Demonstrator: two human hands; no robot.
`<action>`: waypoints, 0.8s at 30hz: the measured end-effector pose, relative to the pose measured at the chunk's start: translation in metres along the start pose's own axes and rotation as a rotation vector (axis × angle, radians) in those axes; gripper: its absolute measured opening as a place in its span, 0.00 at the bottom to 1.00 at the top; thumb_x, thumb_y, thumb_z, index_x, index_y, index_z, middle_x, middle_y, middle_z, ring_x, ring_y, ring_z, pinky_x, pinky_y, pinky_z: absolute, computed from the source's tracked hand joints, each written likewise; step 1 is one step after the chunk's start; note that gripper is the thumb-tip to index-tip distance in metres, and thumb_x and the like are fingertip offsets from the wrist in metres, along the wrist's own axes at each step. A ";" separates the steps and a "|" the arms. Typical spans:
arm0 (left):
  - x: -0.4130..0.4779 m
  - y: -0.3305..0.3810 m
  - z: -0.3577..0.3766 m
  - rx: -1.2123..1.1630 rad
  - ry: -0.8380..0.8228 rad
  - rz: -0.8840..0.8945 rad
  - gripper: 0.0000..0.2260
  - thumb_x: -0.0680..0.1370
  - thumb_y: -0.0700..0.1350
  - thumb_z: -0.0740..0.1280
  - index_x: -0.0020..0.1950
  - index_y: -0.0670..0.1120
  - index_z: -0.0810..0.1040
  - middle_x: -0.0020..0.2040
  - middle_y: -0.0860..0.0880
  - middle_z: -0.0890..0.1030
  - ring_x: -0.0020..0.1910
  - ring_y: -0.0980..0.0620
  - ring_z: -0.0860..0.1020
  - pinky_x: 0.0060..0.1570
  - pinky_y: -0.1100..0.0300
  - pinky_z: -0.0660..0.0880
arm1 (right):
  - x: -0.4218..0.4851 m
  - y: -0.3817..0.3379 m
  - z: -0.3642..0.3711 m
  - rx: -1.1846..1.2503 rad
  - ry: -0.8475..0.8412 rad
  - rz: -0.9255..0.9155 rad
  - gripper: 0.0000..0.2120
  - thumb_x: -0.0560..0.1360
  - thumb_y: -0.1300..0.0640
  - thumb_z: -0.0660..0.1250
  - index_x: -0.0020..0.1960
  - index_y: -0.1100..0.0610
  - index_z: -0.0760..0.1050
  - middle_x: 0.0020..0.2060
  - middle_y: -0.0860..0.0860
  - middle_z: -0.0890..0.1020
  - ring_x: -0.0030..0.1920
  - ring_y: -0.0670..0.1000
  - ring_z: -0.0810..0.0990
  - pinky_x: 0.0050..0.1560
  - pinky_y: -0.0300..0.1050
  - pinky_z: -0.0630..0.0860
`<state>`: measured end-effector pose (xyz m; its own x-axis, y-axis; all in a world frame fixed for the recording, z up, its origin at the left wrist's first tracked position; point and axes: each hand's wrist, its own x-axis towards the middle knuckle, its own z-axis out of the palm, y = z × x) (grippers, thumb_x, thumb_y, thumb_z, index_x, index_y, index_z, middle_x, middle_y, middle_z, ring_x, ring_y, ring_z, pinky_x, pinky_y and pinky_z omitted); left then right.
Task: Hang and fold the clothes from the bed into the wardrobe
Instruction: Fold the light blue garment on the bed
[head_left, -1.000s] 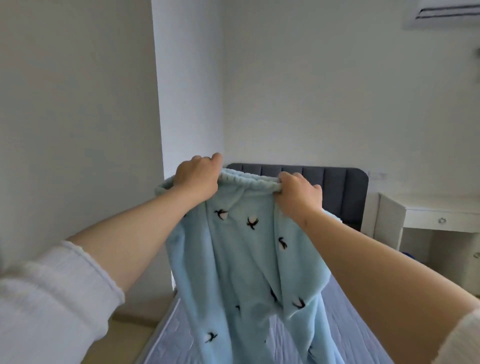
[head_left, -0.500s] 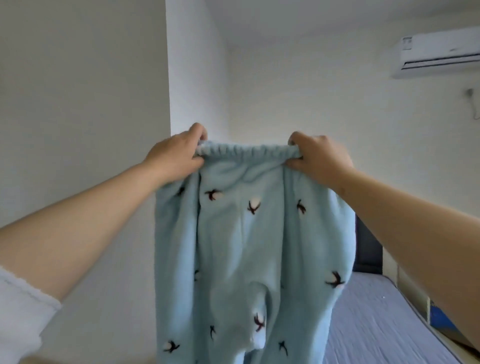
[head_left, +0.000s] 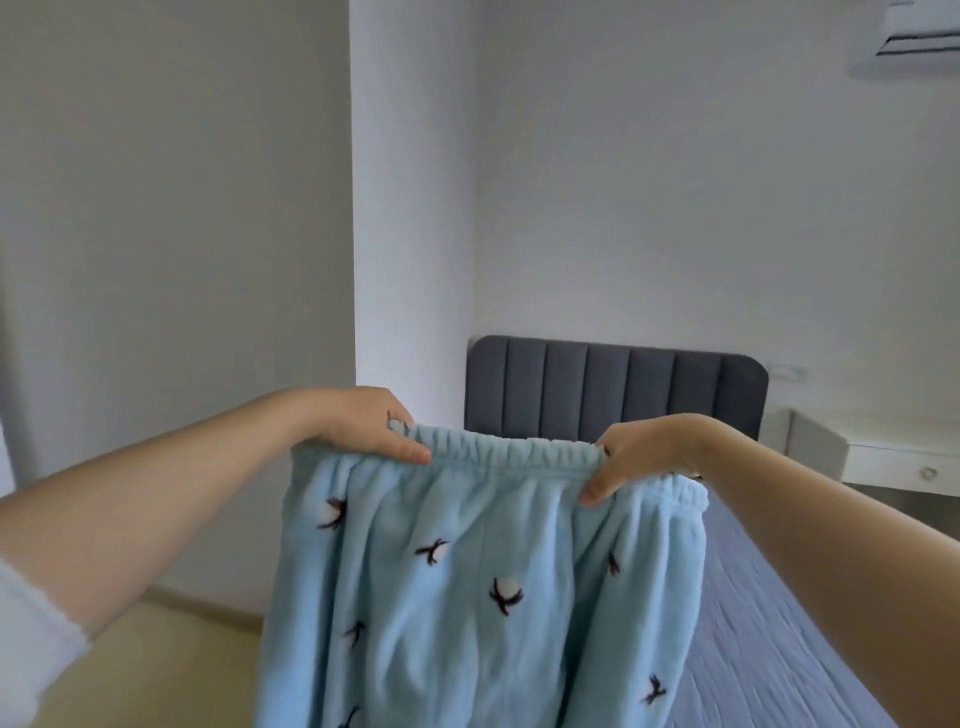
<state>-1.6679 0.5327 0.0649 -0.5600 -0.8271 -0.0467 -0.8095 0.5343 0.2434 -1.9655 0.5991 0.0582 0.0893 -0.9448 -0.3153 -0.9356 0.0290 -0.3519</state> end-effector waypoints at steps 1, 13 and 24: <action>0.000 -0.003 0.004 -0.005 0.011 0.007 0.15 0.71 0.59 0.70 0.37 0.48 0.76 0.36 0.54 0.79 0.36 0.57 0.75 0.44 0.62 0.73 | 0.003 0.004 0.006 -0.005 0.028 -0.004 0.15 0.67 0.48 0.74 0.51 0.53 0.80 0.46 0.47 0.85 0.47 0.49 0.83 0.55 0.47 0.78; 0.000 -0.019 0.055 0.280 0.555 -0.056 0.24 0.61 0.71 0.68 0.39 0.53 0.68 0.31 0.56 0.74 0.32 0.58 0.71 0.29 0.62 0.61 | 0.032 0.029 0.057 0.041 0.606 -0.086 0.19 0.63 0.43 0.74 0.33 0.53 0.68 0.28 0.45 0.73 0.31 0.46 0.71 0.30 0.40 0.65; 0.017 -0.028 0.083 -0.027 0.037 0.119 0.01 0.76 0.47 0.65 0.46 0.50 0.75 0.43 0.53 0.78 0.43 0.55 0.74 0.42 0.67 0.68 | 0.049 0.035 0.079 -0.136 0.403 -0.181 0.09 0.75 0.60 0.62 0.54 0.55 0.76 0.46 0.50 0.80 0.47 0.53 0.75 0.44 0.44 0.72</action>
<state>-1.6698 0.5179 -0.0236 -0.6445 -0.7644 0.0199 -0.7325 0.6246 0.2708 -1.9665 0.5790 -0.0390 0.1407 -0.9831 0.1174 -0.9558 -0.1658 -0.2428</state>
